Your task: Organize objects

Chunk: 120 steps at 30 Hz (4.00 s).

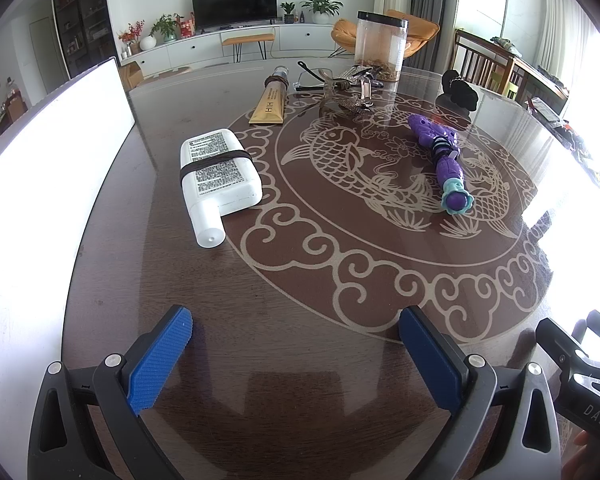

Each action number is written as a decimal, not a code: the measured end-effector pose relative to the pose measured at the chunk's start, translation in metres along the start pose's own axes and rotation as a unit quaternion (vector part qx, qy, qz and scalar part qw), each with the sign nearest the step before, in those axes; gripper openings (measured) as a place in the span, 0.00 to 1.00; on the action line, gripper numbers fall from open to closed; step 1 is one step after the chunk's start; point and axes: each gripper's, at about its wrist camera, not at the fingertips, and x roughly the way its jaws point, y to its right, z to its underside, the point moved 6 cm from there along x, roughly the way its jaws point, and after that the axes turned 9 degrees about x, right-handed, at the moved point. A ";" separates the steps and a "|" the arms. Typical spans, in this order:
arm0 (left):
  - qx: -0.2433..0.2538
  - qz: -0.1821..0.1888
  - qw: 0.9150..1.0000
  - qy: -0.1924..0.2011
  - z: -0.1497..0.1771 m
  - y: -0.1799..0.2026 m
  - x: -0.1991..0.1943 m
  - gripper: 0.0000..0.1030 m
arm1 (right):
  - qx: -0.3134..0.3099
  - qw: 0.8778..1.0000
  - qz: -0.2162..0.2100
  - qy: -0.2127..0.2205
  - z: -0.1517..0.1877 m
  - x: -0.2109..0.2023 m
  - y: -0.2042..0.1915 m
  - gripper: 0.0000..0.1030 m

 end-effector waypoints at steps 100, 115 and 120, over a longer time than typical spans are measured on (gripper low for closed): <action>0.016 0.027 0.999 -0.035 0.022 -0.014 -0.032 0.52 | -0.050 0.985 -0.061 -0.154 -0.127 0.083 -0.132 0.19; 0.014 0.080 0.997 -0.002 0.032 -0.004 -0.073 0.52 | -0.002 0.970 -0.191 -0.151 -0.031 -0.014 -0.051 0.19; 0.014 0.094 0.995 0.024 0.017 -0.003 -0.103 0.52 | -0.011 0.969 -0.211 -0.131 -0.032 -0.040 -0.065 0.19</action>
